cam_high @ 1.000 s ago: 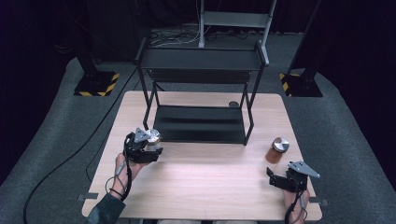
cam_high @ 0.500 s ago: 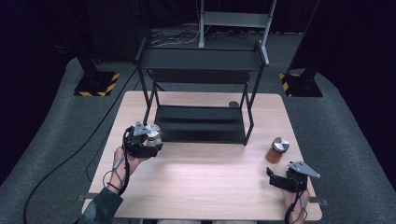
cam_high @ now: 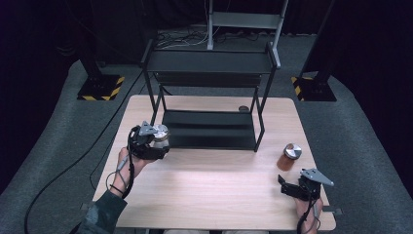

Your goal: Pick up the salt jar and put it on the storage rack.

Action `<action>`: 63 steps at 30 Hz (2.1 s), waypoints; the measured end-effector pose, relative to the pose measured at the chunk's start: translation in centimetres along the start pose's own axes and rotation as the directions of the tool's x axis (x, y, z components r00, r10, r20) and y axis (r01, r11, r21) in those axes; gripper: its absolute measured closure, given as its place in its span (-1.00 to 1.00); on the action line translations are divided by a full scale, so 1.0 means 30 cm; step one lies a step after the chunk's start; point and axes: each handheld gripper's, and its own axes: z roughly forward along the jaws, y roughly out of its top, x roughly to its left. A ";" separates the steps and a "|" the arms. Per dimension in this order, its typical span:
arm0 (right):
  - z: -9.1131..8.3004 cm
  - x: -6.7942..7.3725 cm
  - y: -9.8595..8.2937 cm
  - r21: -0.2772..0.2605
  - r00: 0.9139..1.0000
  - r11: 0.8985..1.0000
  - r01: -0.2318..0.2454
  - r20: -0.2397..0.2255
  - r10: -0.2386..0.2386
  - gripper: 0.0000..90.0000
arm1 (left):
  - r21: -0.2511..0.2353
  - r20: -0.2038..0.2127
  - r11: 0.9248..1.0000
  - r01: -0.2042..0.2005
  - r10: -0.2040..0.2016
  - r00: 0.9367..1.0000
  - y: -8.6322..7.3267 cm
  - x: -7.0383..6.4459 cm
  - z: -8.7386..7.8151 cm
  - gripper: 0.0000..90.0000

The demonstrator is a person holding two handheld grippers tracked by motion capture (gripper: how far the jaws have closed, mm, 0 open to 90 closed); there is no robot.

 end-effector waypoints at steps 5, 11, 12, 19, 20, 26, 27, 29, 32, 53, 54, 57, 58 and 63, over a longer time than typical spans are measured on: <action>0.001 0.000 0.001 0.002 1.000 1.000 0.001 0.000 -0.001 -1.00 | -0.002 0.003 1.000 -0.007 0.007 1.000 0.018 0.005 -0.010 -0.32; 0.002 0.002 0.004 0.007 1.000 1.000 0.007 0.000 -0.007 -1.00 | -0.005 0.001 1.000 -0.016 0.016 1.000 0.047 0.012 -0.021 -0.32; 0.002 0.002 0.004 0.007 1.000 1.000 0.007 0.000 -0.007 -1.00 | -0.006 0.000 1.000 -0.019 0.019 1.000 0.053 0.013 -0.024 -0.32; 0.003 0.003 0.005 0.009 1.000 1.000 0.005 0.001 -0.006 -1.00 | -0.024 0.014 1.000 -0.013 0.013 1.000 0.079 0.030 -0.042 -0.32; 0.003 0.002 0.005 0.009 1.000 1.000 0.006 0.001 -0.006 -1.00 | -0.023 0.020 1.000 -0.016 0.016 1.000 0.086 0.036 -0.044 -0.32; 0.003 0.002 0.005 0.009 1.000 1.000 0.006 0.000 -0.006 -1.00 | -0.017 0.031 1.000 -0.012 0.012 0.999 0.108 0.052 -0.044 -0.32; 0.003 0.002 0.005 0.009 1.000 1.000 0.006 0.000 -0.006 -1.00 | -0.017 0.031 1.000 -0.012 0.012 0.999 0.108 0.052 -0.044 -0.32; 0.003 0.002 0.005 0.008 1.000 1.000 0.006 0.001 -0.006 -1.00 | -0.018 0.034 1.000 -0.014 0.015 0.999 0.119 0.057 -0.046 -0.32; 0.002 0.003 0.004 0.007 1.000 1.000 0.006 0.002 -0.006 -1.00 | -0.019 0.035 1.000 -0.018 0.019 0.999 0.136 0.060 -0.052 -0.32; 0.001 0.003 0.002 0.004 1.000 1.000 0.002 0.003 -0.002 -1.00 | 0.013 0.017 0.999 -0.039 0.039 0.999 0.244 0.091 -0.080 -0.32; 0.001 0.003 0.002 0.004 1.000 1.000 0.002 0.004 -0.002 -1.00 | 0.013 0.017 0.999 -0.039 0.039 0.999 0.244 0.091 -0.080 -0.32; 0.001 0.003 0.002 0.004 1.000 1.000 0.003 0.003 -0.003 -1.00 | 0.012 0.014 0.999 -0.043 0.042 0.999 0.256 0.090 -0.081 -0.32; 0.001 0.004 0.002 0.003 1.000 1.000 0.003 0.004 -0.003 -1.00 | 0.011 0.014 0.999 -0.044 0.043 0.999 0.259 0.089 -0.083 -0.32; 0.001 0.003 0.002 0.004 1.000 1.000 0.002 0.004 -0.002 -1.00 | 0.014 0.015 0.998 -0.058 0.058 0.998 0.282 0.088 -0.087 -0.32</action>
